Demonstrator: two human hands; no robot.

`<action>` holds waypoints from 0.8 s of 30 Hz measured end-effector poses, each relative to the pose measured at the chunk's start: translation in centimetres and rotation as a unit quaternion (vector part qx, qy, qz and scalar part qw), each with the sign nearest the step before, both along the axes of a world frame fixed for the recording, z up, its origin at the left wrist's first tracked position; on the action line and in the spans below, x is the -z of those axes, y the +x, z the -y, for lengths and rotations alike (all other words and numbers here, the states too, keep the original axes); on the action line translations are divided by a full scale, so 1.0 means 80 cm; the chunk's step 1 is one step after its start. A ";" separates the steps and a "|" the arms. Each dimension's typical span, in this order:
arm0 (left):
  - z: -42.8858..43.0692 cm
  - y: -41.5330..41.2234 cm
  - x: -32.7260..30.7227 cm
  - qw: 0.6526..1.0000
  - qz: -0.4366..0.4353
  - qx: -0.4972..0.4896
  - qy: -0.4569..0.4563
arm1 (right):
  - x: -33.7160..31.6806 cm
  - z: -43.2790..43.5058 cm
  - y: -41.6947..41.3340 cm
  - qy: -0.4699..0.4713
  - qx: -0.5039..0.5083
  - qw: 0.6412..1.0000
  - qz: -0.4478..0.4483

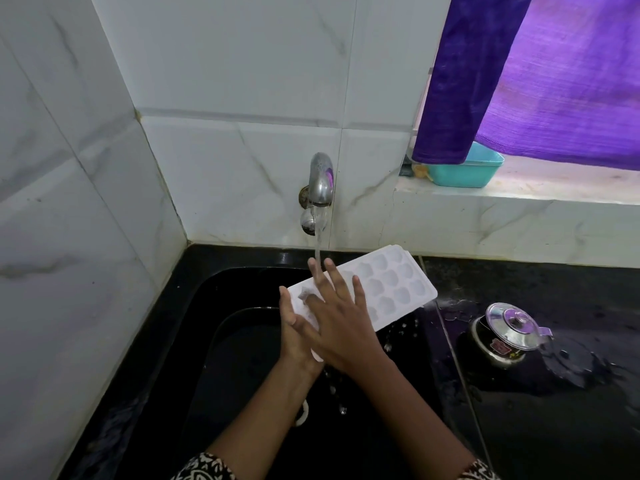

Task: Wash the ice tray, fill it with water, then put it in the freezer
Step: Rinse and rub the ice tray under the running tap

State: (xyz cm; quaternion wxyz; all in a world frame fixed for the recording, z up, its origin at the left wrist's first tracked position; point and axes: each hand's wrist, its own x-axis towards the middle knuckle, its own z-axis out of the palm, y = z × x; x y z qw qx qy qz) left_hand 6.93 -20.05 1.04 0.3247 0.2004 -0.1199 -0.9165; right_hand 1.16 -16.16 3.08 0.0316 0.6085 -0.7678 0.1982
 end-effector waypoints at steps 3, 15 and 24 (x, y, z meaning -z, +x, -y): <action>-0.001 0.003 -0.001 0.999 0.025 0.033 -0.006 | -0.006 0.000 -0.009 -0.004 0.020 1.000 -0.011; -0.004 0.007 0.008 0.998 0.051 0.036 -0.004 | -0.007 -0.001 0.003 0.009 0.027 0.999 -0.038; -0.005 0.005 0.010 0.999 0.027 0.026 -0.003 | -0.007 -0.003 0.002 0.034 0.031 0.998 -0.046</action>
